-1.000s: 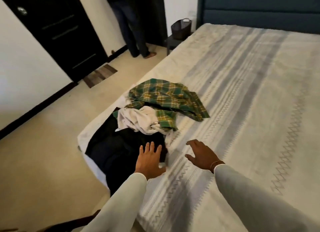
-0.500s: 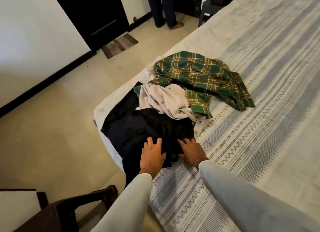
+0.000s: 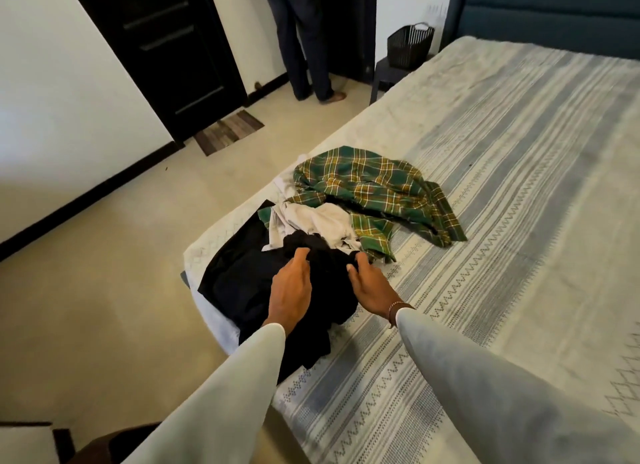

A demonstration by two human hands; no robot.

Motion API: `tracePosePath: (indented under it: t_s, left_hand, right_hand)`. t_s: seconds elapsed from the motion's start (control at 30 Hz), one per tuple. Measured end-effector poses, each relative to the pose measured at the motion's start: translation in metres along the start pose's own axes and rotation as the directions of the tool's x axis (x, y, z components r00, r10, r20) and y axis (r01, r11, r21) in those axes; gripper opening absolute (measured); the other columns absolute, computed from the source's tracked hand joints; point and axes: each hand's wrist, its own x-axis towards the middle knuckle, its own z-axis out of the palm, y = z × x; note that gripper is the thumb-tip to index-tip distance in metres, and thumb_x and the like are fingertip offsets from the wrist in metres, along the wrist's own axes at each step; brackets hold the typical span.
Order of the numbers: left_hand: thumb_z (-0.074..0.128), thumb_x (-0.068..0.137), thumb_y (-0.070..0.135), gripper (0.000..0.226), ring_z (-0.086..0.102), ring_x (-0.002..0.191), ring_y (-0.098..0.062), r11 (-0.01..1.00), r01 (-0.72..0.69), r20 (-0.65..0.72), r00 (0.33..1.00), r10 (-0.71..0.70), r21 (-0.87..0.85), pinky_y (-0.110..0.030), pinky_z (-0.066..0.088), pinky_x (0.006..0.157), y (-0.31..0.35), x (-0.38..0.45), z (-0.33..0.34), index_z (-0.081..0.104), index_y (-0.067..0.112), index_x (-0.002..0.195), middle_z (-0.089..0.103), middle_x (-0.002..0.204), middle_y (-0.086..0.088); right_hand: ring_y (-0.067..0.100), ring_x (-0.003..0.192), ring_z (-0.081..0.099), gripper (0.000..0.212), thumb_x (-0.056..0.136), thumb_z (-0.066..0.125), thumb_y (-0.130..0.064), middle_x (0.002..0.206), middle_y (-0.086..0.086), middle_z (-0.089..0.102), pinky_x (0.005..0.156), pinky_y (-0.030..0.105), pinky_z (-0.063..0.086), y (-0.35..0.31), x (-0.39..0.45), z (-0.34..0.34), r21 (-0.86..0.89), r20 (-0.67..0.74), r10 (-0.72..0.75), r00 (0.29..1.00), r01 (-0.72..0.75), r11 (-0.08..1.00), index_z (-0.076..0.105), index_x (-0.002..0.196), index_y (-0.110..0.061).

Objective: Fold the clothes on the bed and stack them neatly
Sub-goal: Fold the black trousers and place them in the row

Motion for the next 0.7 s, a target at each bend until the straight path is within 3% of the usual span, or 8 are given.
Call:
tracePosePath:
  t_s: [0.1, 0.17, 0.23, 0.3, 0.37, 0.43, 0.57, 0.7]
  left_hand:
    - [0.040, 0.107, 0.020, 0.016, 0.062, 0.070, -0.032, 0.999, -0.045, -0.049, 0.998, 0.045, -0.016, -0.039, 0.046, 0.063, 0.041, 0.021, -0.028, 0.051, 0.011, 0.114, 0.064, 0.079, -0.010]
    - [0.043, 0.106, 0.019, 0.011, 0.055, 0.062, -0.026, 0.994, -0.094, -0.098, 0.991, 0.087, -0.061, -0.032, 0.035, 0.058, 0.066, 0.034, -0.048, 0.049, 0.013, 0.101, 0.059, 0.073, -0.005]
    - [0.045, 0.105, 0.020, 0.012, 0.055, 0.059, -0.029, 0.985, -0.162, -0.135, 0.979, 0.152, -0.065, -0.036, 0.036, 0.056, 0.093, 0.048, -0.070, 0.049, 0.013, 0.097, 0.061, 0.071, -0.008]
    - [0.045, 0.104, 0.023, 0.016, 0.059, 0.064, -0.037, 0.969, -0.241, -0.162, 0.960, 0.230, -0.055, -0.042, 0.044, 0.056, 0.121, 0.058, -0.090, 0.051, 0.010, 0.097, 0.064, 0.074, -0.015]
    - [0.042, 0.103, 0.031, 0.024, 0.061, 0.069, -0.040, 0.957, -0.285, -0.182, 0.945, 0.271, -0.058, -0.044, 0.049, 0.060, 0.155, 0.066, -0.108, 0.053, 0.010, 0.098, 0.066, 0.079, -0.017]
    - [0.033, 0.099, 0.045, 0.038, 0.060, 0.071, -0.039, 0.929, -0.365, -0.230, 0.911, 0.342, -0.063, -0.046, 0.051, 0.064, 0.198, 0.070, -0.130, 0.053, 0.013, 0.100, 0.066, 0.081, -0.016]
    - [0.037, 0.098, 0.043, 0.040, 0.059, 0.063, -0.033, 0.782, -0.618, -0.355, 0.750, 0.558, -0.078, -0.044, 0.048, 0.060, 0.291, 0.077, -0.174, 0.058, 0.009, 0.096, 0.065, 0.075, -0.013]
    - [0.044, 0.096, 0.046, 0.030, 0.060, 0.061, -0.031, 0.714, -0.700, -0.332, 0.673, 0.661, 0.003, -0.045, 0.052, 0.059, 0.350, 0.087, -0.217, 0.059, 0.020, 0.094, 0.065, 0.071, -0.006]
  right_hand:
    - [0.012, 0.067, 0.050, 0.016, 0.108, 0.039, -0.026, 0.081, 0.002, 0.053, 0.064, 0.033, 0.035, -0.027, -0.004, -0.035, 0.081, -0.036, 0.021, 0.999, -0.018, 0.997, 0.040, 0.103, -0.011]
    - [0.019, 0.083, 0.058, 0.016, 0.106, 0.046, -0.028, 0.096, 0.004, 0.059, 0.072, 0.034, 0.041, -0.045, -0.008, -0.060, 0.100, -0.119, 0.033, 0.992, -0.021, 0.995, 0.043, 0.112, -0.013]
    - [0.023, 0.120, 0.053, 0.047, 0.099, 0.059, -0.033, 0.132, 0.007, 0.055, 0.094, 0.036, 0.045, -0.067, -0.015, -0.091, 0.054, -0.215, -0.013, 0.977, 0.025, 0.998, 0.040, 0.137, -0.014]
    - [0.019, 0.137, 0.036, 0.073, 0.091, 0.068, -0.042, 0.152, 0.003, 0.040, 0.111, 0.036, 0.034, -0.092, -0.023, -0.124, -0.024, -0.239, -0.122, 0.963, 0.119, 0.993, 0.032, 0.151, -0.020]
    - [0.018, 0.134, 0.042, 0.072, 0.087, 0.070, -0.050, 0.147, 0.002, 0.047, 0.110, 0.037, 0.037, -0.113, -0.027, -0.151, -0.106, -0.167, -0.212, 0.963, 0.196, 0.975, 0.040, 0.147, -0.024]
    - [0.023, 0.121, 0.056, 0.057, 0.090, 0.068, -0.052, 0.131, 0.005, 0.060, 0.099, 0.039, 0.048, -0.135, -0.033, -0.175, -0.119, -0.143, -0.223, 0.964, 0.207, 0.971, 0.054, 0.135, -0.020]
    - [0.049, 0.102, 0.063, 0.018, 0.096, 0.058, -0.012, 0.105, 0.026, 0.071, 0.078, 0.044, 0.048, -0.168, -0.045, -0.242, -0.166, -0.406, -0.185, 0.895, 0.127, 0.978, 0.066, 0.109, -0.001]
    - [0.041, 0.093, 0.066, 0.010, 0.098, 0.056, -0.008, 0.096, 0.018, 0.072, 0.075, 0.040, 0.045, -0.193, -0.079, -0.329, -0.168, -0.540, -0.174, 0.823, 0.097, 0.981, 0.064, 0.093, -0.006]
